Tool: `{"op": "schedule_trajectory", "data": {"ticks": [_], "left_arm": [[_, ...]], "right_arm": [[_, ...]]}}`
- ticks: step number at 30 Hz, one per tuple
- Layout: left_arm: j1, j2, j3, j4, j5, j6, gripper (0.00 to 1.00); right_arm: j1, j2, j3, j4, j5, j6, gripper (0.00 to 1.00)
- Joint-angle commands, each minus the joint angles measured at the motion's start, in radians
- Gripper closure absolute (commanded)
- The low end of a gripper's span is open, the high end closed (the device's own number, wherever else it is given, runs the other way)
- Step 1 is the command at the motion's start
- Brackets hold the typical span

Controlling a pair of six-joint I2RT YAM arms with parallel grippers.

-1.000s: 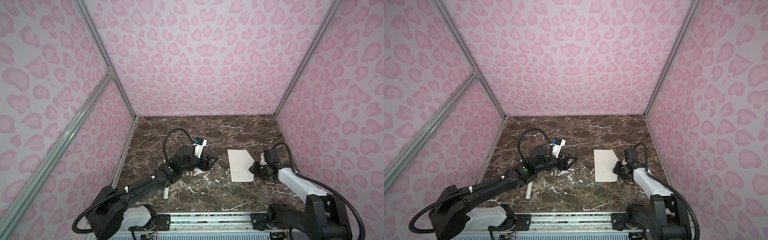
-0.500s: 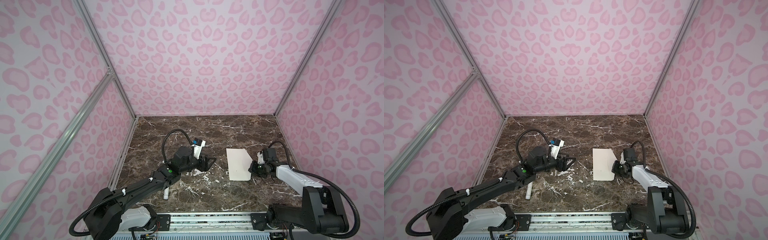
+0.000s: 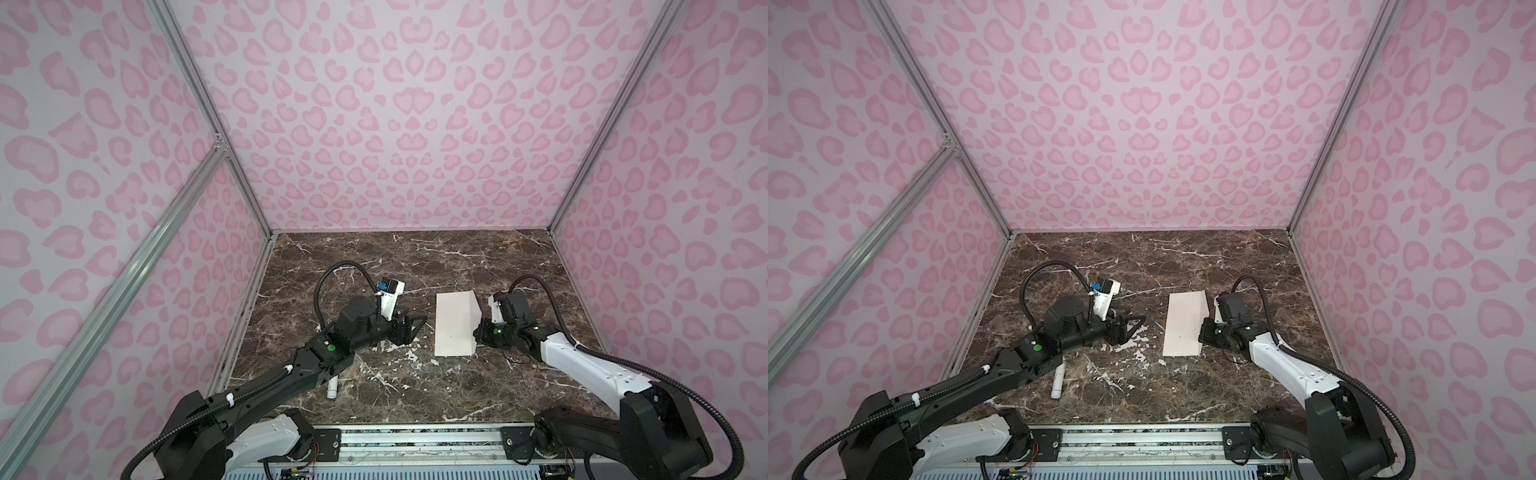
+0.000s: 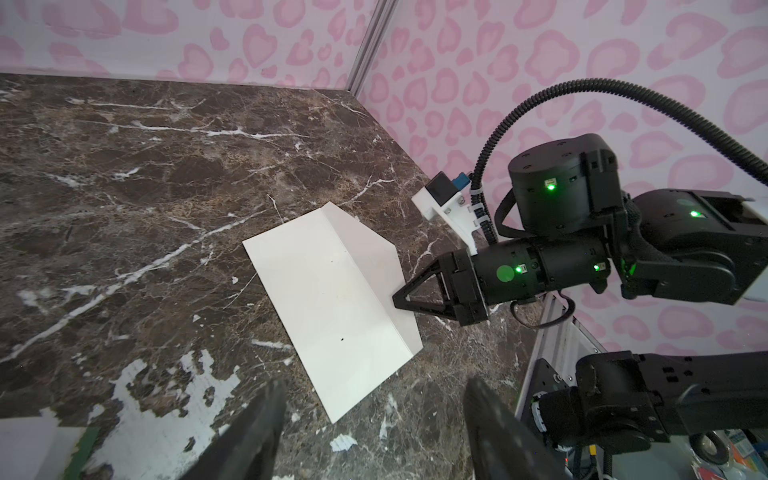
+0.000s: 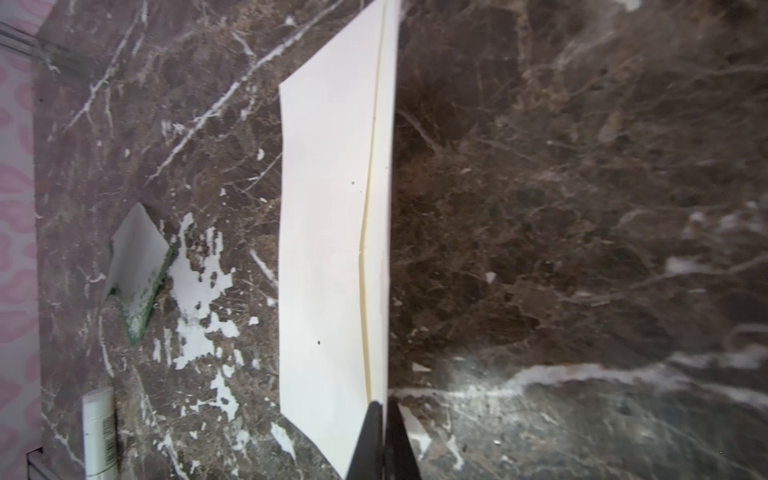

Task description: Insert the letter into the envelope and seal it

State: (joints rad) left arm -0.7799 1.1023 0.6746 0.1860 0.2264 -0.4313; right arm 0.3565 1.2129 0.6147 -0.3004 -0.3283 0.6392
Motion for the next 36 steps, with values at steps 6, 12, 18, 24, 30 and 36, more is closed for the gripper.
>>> {"op": "schedule_trajectory", "data": {"ticks": [6,12,18,24,30,36], "left_arm": [[0.007,-0.112,-0.025,-0.107,-0.086,0.042,0.29],[0.013,-0.179,-0.042,-0.158,-0.131,0.049,0.28],[0.023,-0.223,-0.053,-0.19,-0.157,0.062,0.27],[0.033,-0.234,-0.066,-0.194,-0.159,0.066,0.27],[0.042,-0.236,-0.078,-0.192,-0.159,0.071,0.26],[0.053,-0.231,-0.079,-0.19,-0.153,0.074,0.26]], "right_arm": [[0.157,0.094,0.055,0.093,0.04,0.116,1.0],[0.273,0.165,0.082,0.127,0.05,0.153,1.0],[0.339,0.216,0.065,0.185,0.076,0.205,1.0],[0.359,0.224,0.042,0.211,0.113,0.238,1.0],[0.37,0.218,0.015,0.212,0.132,0.246,1.0],[0.374,0.227,0.014,0.205,0.135,0.247,0.81]]}}
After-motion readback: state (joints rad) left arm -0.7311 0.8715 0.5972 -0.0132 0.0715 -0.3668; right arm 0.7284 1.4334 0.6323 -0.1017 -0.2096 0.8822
